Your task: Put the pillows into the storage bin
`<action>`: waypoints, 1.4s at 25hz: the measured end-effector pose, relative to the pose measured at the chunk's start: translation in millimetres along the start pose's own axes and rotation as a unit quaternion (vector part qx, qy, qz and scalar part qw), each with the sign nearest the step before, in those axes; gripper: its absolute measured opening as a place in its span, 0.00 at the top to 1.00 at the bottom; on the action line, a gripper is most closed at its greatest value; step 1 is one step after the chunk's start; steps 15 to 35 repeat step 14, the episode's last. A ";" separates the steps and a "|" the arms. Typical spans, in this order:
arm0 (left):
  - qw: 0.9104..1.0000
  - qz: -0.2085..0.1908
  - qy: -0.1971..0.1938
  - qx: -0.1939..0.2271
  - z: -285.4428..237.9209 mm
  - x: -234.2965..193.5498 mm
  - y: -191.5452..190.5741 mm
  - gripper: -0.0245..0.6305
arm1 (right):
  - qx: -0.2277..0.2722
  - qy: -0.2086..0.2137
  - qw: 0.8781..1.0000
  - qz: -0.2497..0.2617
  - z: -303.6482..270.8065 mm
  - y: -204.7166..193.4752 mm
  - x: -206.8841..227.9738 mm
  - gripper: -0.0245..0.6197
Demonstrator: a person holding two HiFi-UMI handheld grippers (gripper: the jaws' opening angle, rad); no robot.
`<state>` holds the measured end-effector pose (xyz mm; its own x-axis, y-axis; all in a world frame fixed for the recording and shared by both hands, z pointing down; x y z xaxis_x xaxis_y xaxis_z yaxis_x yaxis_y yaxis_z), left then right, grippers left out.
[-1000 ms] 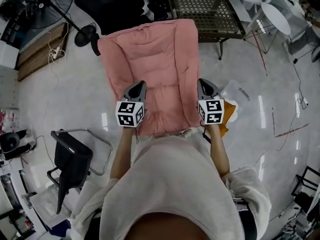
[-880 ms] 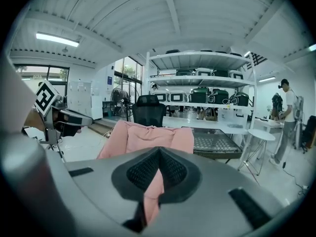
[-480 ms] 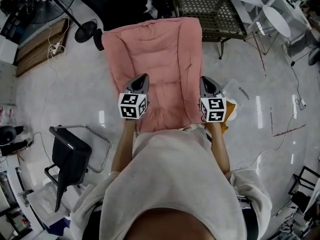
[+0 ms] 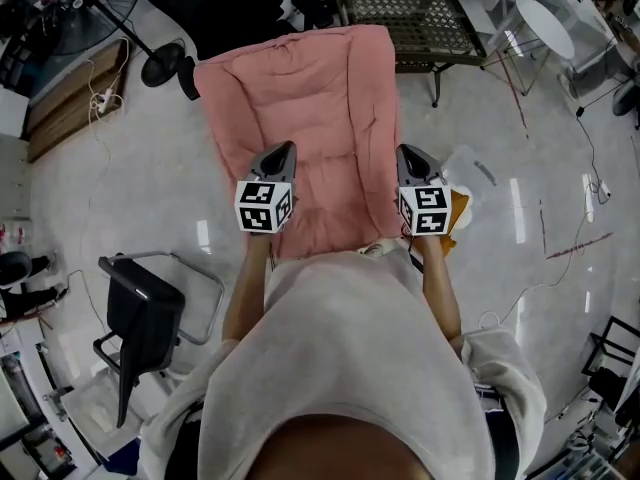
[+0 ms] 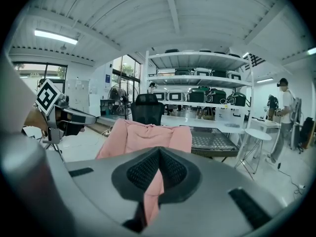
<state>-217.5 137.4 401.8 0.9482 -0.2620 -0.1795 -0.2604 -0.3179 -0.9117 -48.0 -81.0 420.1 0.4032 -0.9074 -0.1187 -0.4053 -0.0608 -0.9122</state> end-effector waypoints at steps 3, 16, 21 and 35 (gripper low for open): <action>1.000 -0.001 -0.002 -0.002 0.6 -1.2 -0.1 0.94 | -0.003 0.000 1.000 0.000 0.2 -1.0 -2.3 0.96; 1.000 -0.005 -0.009 -0.001 -2.3 -1.8 4.2 0.94 | -0.007 -0.001 1.000 0.001 -0.3 -0.6 -3.6 0.97; 1.000 -0.005 -0.009 -0.001 -2.3 -1.8 4.2 0.94 | -0.007 -0.001 1.000 0.001 -0.3 -0.6 -3.6 0.97; 1.000 -0.005 -0.009 -0.001 -2.3 -1.8 4.2 0.94 | -0.007 -0.001 1.000 0.001 -0.3 -0.6 -3.6 0.97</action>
Point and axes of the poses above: the fingertips, and each gripper's own axes: z backward along the fingers, x to its right, y out of its top, the point moved 6 cm from there along z, backward along the fingers, and after that the axes turned 12 degrees about -y, right-handed, at the moved point
